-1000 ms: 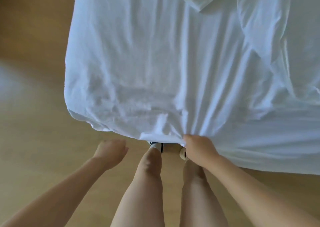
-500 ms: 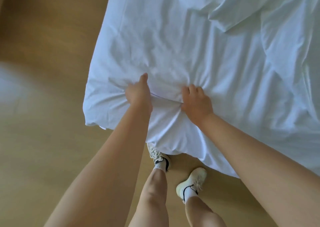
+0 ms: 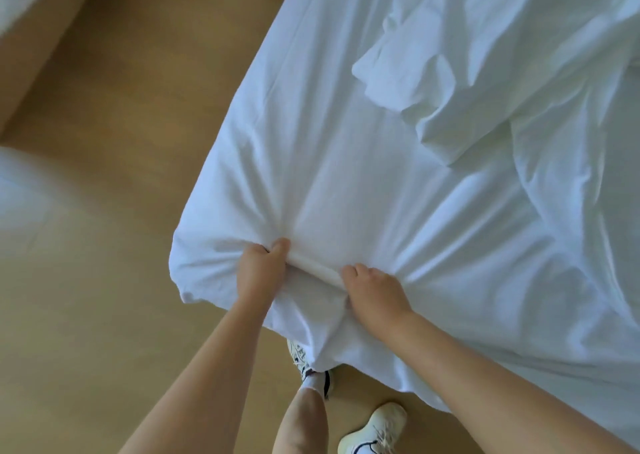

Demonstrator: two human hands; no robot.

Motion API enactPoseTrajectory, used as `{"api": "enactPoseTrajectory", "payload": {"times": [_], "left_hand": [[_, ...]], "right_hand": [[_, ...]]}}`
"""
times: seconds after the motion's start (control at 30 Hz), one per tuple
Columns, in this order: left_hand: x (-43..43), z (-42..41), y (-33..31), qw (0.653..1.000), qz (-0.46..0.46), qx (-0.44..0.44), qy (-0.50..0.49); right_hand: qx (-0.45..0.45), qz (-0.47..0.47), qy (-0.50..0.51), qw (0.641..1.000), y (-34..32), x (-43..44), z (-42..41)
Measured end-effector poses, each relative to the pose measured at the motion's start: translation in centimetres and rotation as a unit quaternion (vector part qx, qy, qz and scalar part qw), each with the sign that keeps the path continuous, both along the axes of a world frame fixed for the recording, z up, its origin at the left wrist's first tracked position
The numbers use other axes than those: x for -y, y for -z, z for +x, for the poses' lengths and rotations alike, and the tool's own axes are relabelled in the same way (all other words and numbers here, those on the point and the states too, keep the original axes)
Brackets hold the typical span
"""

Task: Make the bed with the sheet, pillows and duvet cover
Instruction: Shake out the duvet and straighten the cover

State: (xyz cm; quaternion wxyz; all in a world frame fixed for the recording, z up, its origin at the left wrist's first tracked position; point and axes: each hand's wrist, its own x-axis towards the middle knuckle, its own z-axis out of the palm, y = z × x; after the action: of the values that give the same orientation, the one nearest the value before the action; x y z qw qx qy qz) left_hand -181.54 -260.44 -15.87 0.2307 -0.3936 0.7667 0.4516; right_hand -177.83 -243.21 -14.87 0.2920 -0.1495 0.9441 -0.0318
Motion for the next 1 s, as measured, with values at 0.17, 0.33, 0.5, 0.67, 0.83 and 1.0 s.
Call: {"api": "enactPoseTrajectory", "payload": {"times": [0.17,0.33,0.5,0.67,0.83,1.0], "left_hand": [[-3.8,2.4,-0.3,0.996,-0.029,0.028,0.084],[-14.6,11.7,-1.2,0.932,0.003,0.103,0.347],[-27.2,17.1,-1.9,0.884,-0.004,0.033,0.466],[-40.4,19.5,-1.8,0.739,-0.089,-0.195,0.639],[-52.7,21.4,-0.5,0.617,-0.135,-0.165,0.758],[-58.9,24.9,0.2,0.549,-0.198,-0.170,0.794]], "right_hand": [[0.004,-0.117,0.105,0.988,-0.3,-2.1,3.1],[-0.004,-0.072,0.240,0.968,-1.4,-14.6,11.7],[0.014,0.075,0.326,0.942,-2.3,-32.1,20.5],[0.012,0.101,0.341,0.935,-2.1,-47.1,26.4],[-0.120,0.036,0.185,0.975,-1.3,-55.1,28.4],[-0.201,-0.002,0.107,0.974,-0.7,-58.2,26.3]]}}
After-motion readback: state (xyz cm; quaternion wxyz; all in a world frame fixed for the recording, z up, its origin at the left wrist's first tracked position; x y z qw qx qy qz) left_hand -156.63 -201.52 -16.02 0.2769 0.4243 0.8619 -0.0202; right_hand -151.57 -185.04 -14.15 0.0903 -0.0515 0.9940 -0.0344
